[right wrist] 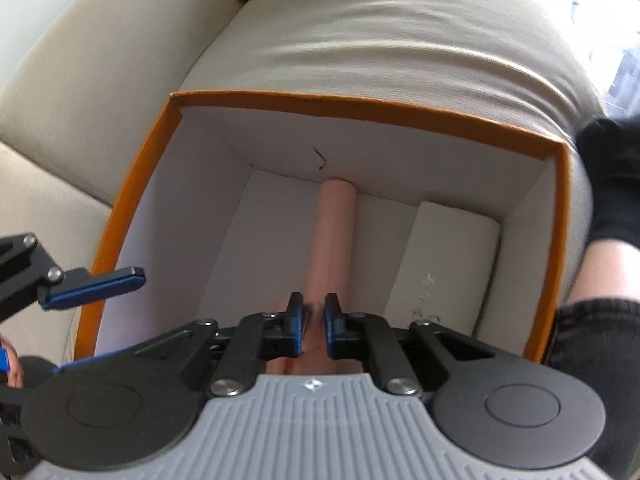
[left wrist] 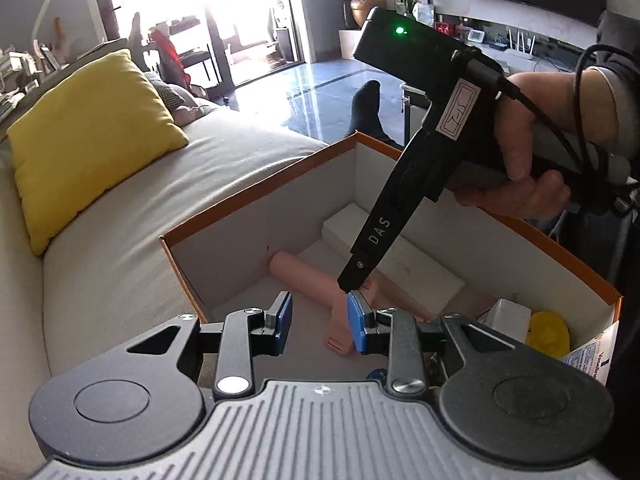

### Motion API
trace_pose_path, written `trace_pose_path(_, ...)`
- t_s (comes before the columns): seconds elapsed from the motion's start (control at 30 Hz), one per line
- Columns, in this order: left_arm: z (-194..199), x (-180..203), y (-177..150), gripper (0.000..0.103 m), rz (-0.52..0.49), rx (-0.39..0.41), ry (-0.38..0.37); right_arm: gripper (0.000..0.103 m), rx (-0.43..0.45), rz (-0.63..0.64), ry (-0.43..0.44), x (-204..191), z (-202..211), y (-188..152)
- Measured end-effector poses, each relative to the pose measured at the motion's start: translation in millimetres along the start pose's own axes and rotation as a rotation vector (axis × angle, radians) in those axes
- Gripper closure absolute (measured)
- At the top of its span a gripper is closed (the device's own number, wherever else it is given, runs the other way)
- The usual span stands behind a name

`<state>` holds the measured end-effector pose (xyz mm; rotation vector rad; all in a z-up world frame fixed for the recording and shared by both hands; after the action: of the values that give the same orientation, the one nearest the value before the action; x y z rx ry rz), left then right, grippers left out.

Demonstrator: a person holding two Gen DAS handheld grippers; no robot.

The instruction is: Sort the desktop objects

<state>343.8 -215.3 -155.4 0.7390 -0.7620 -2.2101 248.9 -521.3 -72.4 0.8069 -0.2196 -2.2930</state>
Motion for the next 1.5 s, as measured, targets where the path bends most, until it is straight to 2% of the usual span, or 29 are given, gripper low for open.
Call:
trace_pose_path(0.23,10.2,-4.0,1.1,0.068,0.052,0.029,0.000,0.093,0.099,-0.120,-0.086,3.6,10.6,-6.8)
trace_pose_path(0.47,23.5,-9.9,-3.7,0.068,0.124,0.020,0.030,0.092,0.108,-0.145,-0.137,4.7,10.7,-7.9)
trace_pose_path(0.63,41.1,-14.2,-7.8,0.068,0.203,0.000,0.057,0.088,0.119,-0.082,-0.144,-11.6,23.8,-15.9)
trace_pose_path(0.8,62.8,-7.5,-3.7,0.068,0.219,0.013,0.091,0.088,0.140,-0.012,-0.145,-35.1,46.9,-31.0)
trace_pose_path(0.97,90.6,-7.5,-2.9,0.068,0.291,0.004,0.158,0.088,0.206,0.094,-0.153,-74.8,84.9,-53.7)
trace_pose_path(1.13,125.4,-3.4,3.5,0.068,0.356,0.051,0.224,0.087,0.298,0.207,-0.169,-112.3,123.4,-80.4)
trace_pose_path(1.2,138.4,0.0,9.1,0.062,0.364,0.070,0.233,0.083,0.338,0.232,-0.167,-123.5,135.9,-89.4)
trace_pose_path(1.23,145.1,2.4,11.0,0.051,0.369,0.078,0.239,0.080,0.357,0.242,-0.162,-129.3,141.8,-94.6)
trace_pose_path(1.27,151.9,4.5,12.8,0.047,0.375,0.088,0.247,0.080,0.378,0.251,-0.156,-134.9,147.9,-100.2)
trace_pose_path(1.4,172.2,13.6,16.7,0.043,0.391,0.117,0.278,0.069,0.462,0.289,-0.158,-154.4,164.3,-124.2)
trace_pose_path(1.5,182.7,16.6,11.8,0.035,0.440,0.133,0.300,0.067,0.519,0.315,-0.184,-163.0,168.8,-139.6)
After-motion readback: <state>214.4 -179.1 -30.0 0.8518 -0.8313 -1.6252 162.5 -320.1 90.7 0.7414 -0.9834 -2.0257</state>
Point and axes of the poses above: each gripper's, at about its wrist camera, not at the fingertips, and z roughly against the way its jaws point, x to its right, y to its top, the point moved 10 cm from there along -z, roughly the way its jaws point, and after that the axes turned 13 degrees about y, right-handed, at the moved point
